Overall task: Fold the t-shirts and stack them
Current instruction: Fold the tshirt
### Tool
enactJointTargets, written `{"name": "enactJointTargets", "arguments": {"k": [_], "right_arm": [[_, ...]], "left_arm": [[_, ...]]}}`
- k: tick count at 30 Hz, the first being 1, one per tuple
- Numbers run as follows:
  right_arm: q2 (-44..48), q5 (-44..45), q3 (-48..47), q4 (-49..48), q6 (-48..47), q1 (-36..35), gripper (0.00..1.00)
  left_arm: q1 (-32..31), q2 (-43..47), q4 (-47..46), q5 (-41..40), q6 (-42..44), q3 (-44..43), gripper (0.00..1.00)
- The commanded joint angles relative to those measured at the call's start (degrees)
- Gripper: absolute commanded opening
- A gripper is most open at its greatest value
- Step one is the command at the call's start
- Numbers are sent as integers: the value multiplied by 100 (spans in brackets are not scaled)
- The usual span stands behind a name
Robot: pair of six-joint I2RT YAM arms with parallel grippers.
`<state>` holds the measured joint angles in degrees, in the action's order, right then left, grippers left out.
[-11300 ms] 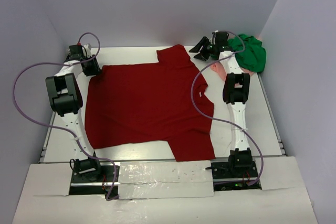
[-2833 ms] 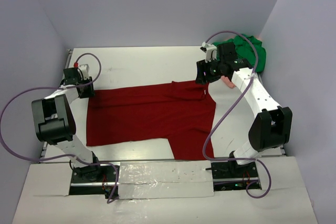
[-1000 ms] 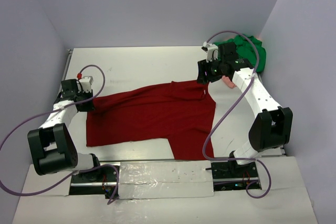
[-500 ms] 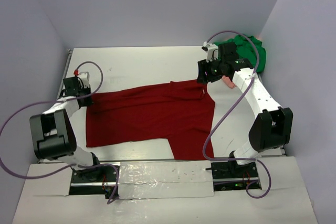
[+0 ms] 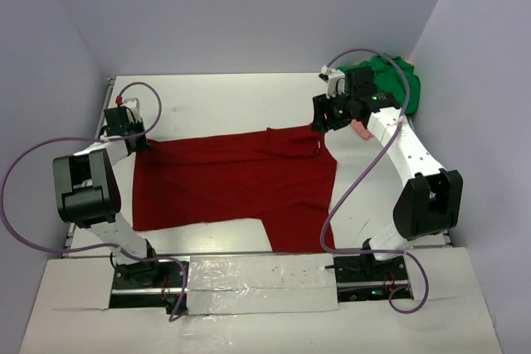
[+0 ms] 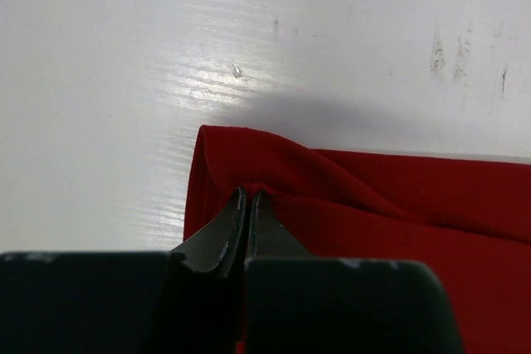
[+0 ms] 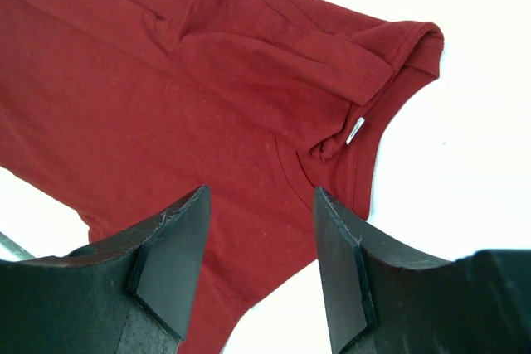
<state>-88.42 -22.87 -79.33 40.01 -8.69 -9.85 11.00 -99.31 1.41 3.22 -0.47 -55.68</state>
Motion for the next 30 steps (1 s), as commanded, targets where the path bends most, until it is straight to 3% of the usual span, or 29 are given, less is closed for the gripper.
{"name": "enactJointTargets", "arguments": {"k": [1, 6, 8, 17, 25, 30], "right_arm": [[246, 64, 23, -46, -89, 62, 59], [238, 29, -21, -28, -89, 71, 60], [229, 29, -39, -11, -98, 79, 60], [247, 20, 23, -28, -168, 132, 60], [229, -59, 93, -46, -203, 167, 60], [168, -42, 102, -63, -212, 185, 60]], "left_arm": [[-19, 60, -185, 3, -59, -93, 3], [-19, 201, 219, 152, -15, 31, 27], [-19, 315, 359, 135, 177, 127, 30], [16, 535, 1186, -296, 223, 101, 29], [51, 913, 398, -1175, 153, 321, 30], [25, 563, 386, -622, 30, -20, 36]]}}
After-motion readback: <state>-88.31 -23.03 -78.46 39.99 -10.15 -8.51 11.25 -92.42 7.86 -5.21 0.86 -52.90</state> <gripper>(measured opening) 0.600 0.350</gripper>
